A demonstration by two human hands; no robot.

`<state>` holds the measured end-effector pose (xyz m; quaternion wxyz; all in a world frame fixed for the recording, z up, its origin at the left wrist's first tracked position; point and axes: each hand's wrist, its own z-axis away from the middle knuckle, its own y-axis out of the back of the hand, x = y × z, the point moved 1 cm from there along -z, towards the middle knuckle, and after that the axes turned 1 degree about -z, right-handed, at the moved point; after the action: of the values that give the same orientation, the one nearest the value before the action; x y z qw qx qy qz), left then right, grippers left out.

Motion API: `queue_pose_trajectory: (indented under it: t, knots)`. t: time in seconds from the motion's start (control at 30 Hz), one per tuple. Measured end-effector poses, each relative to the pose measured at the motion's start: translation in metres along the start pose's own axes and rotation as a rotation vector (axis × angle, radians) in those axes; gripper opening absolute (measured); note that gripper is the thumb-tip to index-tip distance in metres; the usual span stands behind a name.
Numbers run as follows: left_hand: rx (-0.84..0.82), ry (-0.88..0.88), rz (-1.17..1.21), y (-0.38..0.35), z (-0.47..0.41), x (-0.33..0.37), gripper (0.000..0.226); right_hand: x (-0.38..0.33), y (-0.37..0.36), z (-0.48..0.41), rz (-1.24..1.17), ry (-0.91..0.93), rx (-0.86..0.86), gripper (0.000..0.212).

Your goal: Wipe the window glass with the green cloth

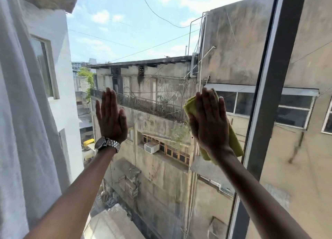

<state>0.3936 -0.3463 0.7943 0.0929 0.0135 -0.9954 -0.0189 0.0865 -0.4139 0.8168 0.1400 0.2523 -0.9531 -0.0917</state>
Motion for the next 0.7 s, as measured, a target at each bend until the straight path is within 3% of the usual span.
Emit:
queue_pose_trajectory:
  t: [0.17,0.27,0.4,0.5,0.6,0.7]
  knots:
    - [0.003,-0.023,-0.007,-0.005,0.0,-0.006,0.063,-0.04,0.0,-0.132,-0.068,-0.044,0.15,0.063]
    - [0.025,-0.048,0.011,-0.011,0.0,-0.011,0.061,-0.088,-0.021,-0.151,-0.062,-0.024,0.2,0.063]
    - [0.045,-0.055,0.019,-0.009,0.001,-0.01,0.059,-0.144,-0.051,-0.004,-0.169,0.289,-0.014,0.068]
    - [0.037,-0.039,0.039,-0.004,-0.001,-0.005,0.06,-0.11,-0.053,0.119,-0.162,0.382,-0.163,0.073]
    - [-0.004,-0.001,0.027,0.002,-0.001,0.003,0.06,-0.051,-0.041,0.154,-0.114,0.41,-0.251,0.076]
    - [-0.122,0.028,-0.09,0.013,-0.001,0.012,0.06,-0.041,-0.018,0.142,-0.188,0.423,-0.368,0.079]
